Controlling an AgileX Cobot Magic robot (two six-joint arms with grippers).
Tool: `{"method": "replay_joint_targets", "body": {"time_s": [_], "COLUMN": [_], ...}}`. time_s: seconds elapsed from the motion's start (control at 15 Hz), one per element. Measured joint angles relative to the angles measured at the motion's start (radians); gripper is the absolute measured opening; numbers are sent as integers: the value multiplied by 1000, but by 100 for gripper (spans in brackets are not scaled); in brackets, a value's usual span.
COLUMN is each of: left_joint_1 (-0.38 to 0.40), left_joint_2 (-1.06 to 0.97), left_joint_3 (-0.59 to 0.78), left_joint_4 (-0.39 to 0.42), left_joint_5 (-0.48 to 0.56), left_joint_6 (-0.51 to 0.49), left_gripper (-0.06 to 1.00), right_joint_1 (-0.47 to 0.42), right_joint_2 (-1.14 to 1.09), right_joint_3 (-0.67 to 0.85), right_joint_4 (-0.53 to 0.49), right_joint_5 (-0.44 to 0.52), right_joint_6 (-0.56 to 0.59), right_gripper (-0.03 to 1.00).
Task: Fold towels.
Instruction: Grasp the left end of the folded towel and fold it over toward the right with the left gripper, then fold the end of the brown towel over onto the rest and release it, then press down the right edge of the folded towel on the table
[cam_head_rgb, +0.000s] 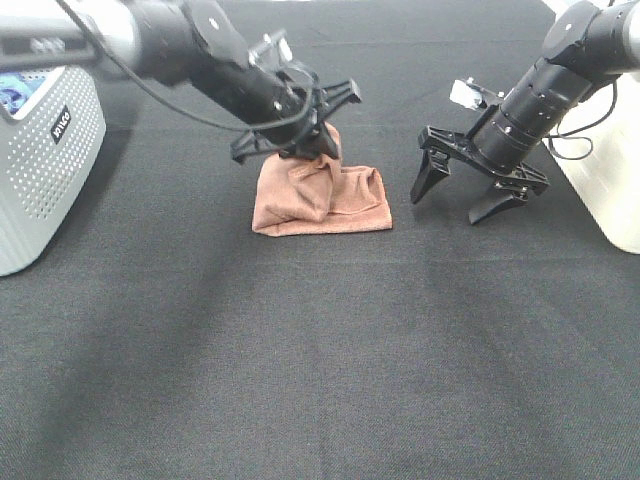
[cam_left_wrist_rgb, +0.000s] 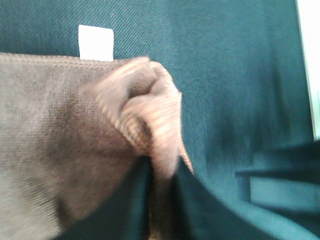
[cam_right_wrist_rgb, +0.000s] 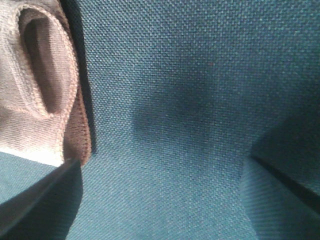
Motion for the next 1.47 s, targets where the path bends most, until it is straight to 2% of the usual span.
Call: {"method": "replay_joint_targets", "body": {"time_s": [0.07, 0.13, 0.2, 0.33, 0.53, 0.6, 0.67, 0.73, 0.8, 0.93, 1.13, 1.47], "left_joint_1": [-2, -2, -3, -7, 9, 39, 53, 90, 116, 161, 201, 202], "left_joint_2": [1, 1, 1, 1, -10, -34, -46, -73, -90, -109, -111, -111], "left_joint_3": [0, 0, 0, 0, 0, 0, 0, 0, 0, 0, 0, 0], "left_joint_4": [-32, -32, -86, -152, -178, -178, -178, -178, -176, -158, -133, -133], "left_joint_5": [-16, -16, -41, -50, -59, -63, -65, -66, -65, -58, 14, 45], "left_joint_6": [-6, -6, -7, -9, 55, 146, 179, 250, 280, 296, 299, 299], "left_gripper": [37, 37, 51, 60, 61, 61, 62, 62, 62, 62, 62, 62], "right_joint_1": [0, 0, 0, 0, 0, 0, 2, 6, 14, 47, 138, 152], "right_joint_2": [0, 0, 0, 0, 0, 0, 0, -1, -4, -12, 1, 123], "right_joint_3": [0, 0, 0, 0, 0, 0, 0, -3, -7, -41, -129, -213], "right_joint_4": [12, 12, 40, 73, 158, 206, 299, 344, 374, 406, 484, 550], "right_joint_5": [3, 3, 16, 38, 78, 93, 118, 125, 125, 124, 77, 48], "right_joint_6": [0, 0, -1, -16, -99, -142, -204, -240, -272, -297, -332, -340], "right_gripper": [81, 81, 81, 81, 81, 81, 81, 81, 81, 81, 81, 81]}}
